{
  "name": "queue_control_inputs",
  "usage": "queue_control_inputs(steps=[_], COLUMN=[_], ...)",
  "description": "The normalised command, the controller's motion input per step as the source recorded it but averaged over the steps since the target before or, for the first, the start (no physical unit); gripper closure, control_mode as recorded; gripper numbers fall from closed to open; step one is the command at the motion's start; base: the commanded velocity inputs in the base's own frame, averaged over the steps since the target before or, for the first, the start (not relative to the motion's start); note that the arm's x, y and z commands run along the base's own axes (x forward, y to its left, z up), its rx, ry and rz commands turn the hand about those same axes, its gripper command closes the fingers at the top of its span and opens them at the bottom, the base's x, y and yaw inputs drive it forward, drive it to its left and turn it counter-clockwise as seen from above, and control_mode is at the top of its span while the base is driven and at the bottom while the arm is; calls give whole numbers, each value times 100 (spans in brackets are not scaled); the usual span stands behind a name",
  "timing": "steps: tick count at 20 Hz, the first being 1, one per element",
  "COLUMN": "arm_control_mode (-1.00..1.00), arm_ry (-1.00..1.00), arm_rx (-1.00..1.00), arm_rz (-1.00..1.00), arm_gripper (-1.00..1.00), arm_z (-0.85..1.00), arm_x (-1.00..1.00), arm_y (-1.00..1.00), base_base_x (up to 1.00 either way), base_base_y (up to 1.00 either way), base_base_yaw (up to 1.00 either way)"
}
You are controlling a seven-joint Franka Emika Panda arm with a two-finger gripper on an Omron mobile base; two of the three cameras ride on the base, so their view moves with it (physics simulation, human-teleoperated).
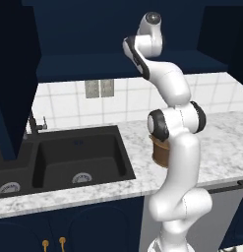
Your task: Open the cabinet, pick up the bread from the cabinet and place it in the basket. Then move the basket to the dining counter.
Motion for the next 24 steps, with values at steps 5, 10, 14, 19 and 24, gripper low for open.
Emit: queue_control_inputs(steps=[5, 10, 14, 19, 24], arm_control_mode=[-100, -100, -100, -100, -100], arm_ry=[-6, -3, -5, -17, -26], arm_rx=[-8, 2, 0, -3, -23], arm_rz=[1, 2, 0, -2, -7], arm_gripper=[-100, 100, 100, 100, 100], arm_z=[-73, -35, -17, -6, -42], arm_x=[19, 6, -7, -56, -76], arm_y=[-2, -4, 0, 12, 25], base_base_x=[0, 0, 0, 0, 0], base_base_y=[0, 0, 0, 0, 0], base_base_yaw=[0, 0, 0, 0, 0])
